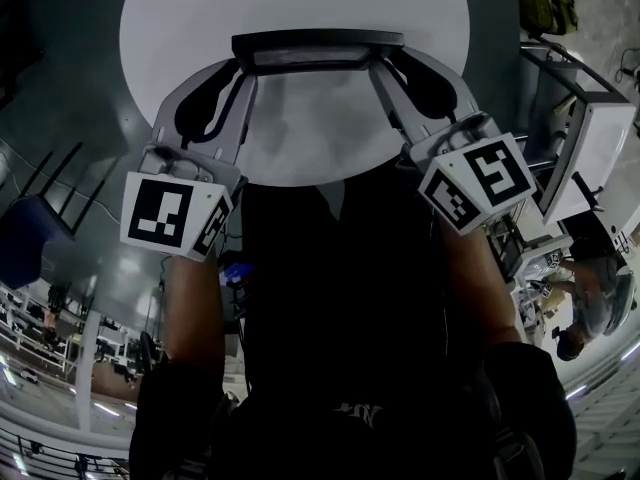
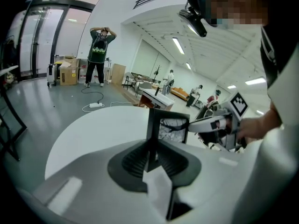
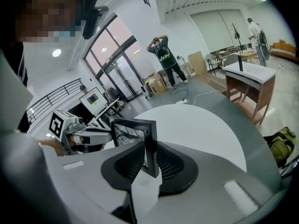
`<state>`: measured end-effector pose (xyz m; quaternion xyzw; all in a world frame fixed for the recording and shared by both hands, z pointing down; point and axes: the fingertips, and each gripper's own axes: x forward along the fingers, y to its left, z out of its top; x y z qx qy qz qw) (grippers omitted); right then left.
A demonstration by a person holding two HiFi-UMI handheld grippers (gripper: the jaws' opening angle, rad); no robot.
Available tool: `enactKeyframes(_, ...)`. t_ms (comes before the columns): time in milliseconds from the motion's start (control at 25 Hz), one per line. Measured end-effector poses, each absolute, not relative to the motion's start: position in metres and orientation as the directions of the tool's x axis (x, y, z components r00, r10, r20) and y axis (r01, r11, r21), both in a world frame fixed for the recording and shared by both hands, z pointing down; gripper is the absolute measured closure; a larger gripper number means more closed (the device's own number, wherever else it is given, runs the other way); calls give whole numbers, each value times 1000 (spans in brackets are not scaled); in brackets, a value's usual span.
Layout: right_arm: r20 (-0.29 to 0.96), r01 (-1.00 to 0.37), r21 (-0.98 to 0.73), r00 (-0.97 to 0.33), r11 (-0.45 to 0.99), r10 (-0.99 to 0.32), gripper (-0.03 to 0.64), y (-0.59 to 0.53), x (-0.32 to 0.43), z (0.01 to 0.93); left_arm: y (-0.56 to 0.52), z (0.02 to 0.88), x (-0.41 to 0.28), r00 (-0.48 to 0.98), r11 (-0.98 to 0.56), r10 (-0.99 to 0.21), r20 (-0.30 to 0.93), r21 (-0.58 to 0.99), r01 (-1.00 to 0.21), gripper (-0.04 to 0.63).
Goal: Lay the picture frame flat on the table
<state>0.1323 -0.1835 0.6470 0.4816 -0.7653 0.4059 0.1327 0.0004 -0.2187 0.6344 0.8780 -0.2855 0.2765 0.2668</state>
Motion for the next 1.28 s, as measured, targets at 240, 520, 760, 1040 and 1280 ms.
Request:
enactKeyframes(240,610,-858,-474,-482,198,-629,554,-185,135,661,-219,652,3,676,-688,-340,653,317,-653,535)
enactKeyframes(520,608,-865,-456,-474,209,-637,554,-187,130,668,-218,663,-3,667,-686,-342,662,309,-659,535)
enactKeyframes(760,615,-882,-414,-455,228,-645,543,-193,127,675,-221,675,-7,655,-690,-340,674,295,-661,532)
enactKeyframes(1040,630,-895,-371,-439,248,-641,535,-197,129,681,-224,679,-3,654,-699,-345,673,281,-657,528)
enactKeyframes(1280,645,-902,-330,-432,280,-631,525,-202,119,686,-230,681,-11,650,-710,-349,675,262,-654,526)
